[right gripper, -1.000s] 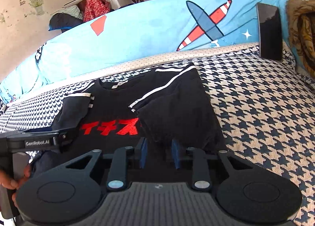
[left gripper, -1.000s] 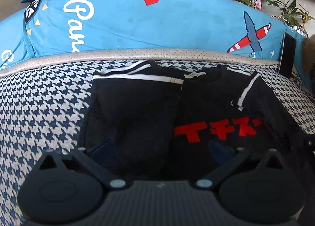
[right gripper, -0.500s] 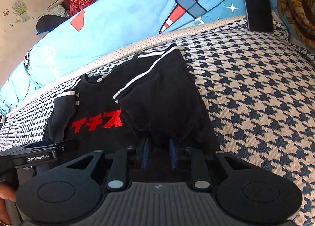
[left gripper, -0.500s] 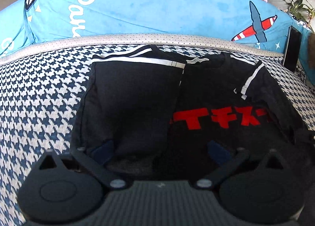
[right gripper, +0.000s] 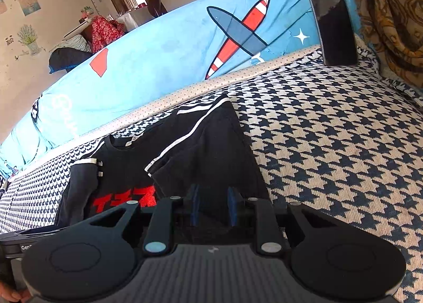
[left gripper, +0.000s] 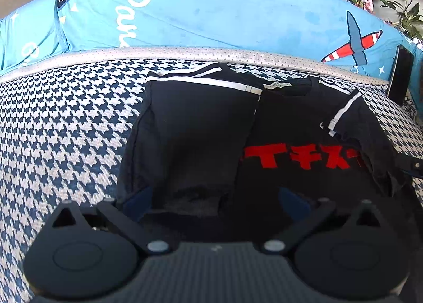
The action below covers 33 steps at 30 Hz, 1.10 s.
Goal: Fold clothes
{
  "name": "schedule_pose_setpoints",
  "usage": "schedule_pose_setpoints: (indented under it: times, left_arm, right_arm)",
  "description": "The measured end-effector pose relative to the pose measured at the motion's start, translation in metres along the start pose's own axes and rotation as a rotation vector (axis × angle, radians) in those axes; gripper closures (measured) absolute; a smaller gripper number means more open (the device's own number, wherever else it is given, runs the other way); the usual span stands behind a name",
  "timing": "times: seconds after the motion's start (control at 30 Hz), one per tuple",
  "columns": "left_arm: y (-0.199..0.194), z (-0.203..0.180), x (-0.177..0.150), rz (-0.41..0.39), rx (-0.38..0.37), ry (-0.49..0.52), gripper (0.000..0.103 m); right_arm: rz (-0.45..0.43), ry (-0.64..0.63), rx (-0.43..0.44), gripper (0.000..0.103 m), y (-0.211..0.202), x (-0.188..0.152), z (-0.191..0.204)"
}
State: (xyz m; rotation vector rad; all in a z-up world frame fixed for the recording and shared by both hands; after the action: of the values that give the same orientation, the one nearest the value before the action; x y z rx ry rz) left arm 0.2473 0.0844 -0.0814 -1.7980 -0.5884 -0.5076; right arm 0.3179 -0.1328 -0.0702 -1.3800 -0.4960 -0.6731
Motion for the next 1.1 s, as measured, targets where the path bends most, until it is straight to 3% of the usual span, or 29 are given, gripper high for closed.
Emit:
schedule_pose_setpoints:
  times: [0.17, 0.47, 0.77, 0.93, 1.1]
  left_arm:
    - [-0.009, 0.000, -0.013, 0.039, -0.001, -0.006, 0.000]
    - [-0.027, 0.012, -0.031, 0.043, 0.014, -0.060, 0.000]
    - [-0.028, 0.009, -0.027, 0.041, -0.007, -0.046, 0.000]
    - [-0.027, 0.003, -0.024, 0.043, -0.027, -0.037, 0.000]
    - [-0.025, 0.001, -0.025, 0.051, -0.026, -0.024, 0.000]
  right_arm:
    - [0.050, -0.072, -0.027, 0.080, 0.011, -0.014, 0.006]
    - [0.080, -0.189, 0.026, 0.077, -0.007, -0.024, 0.008]
    - [0.022, -0.025, 0.049, 0.075, -0.014, 0.008, -0.044]
    - [0.101, 0.055, 0.071, 0.072, 0.006, 0.001, -0.068]
    - [0.131, 0.167, 0.156, 0.068, 0.011, 0.002, -0.075]
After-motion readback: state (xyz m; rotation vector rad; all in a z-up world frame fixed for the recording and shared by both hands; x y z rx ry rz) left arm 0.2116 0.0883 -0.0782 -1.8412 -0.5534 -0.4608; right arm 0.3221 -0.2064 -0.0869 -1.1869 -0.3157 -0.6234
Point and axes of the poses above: each gripper's, at about its wrist camera, not at the fingertips, and y roughly the way its jaws point, z to its left, x to its top, the point moved 9 cm from there along y, roughly the way its jaws point, and after that the axes turned 14 degrees about -x, right-handed, at the moved point
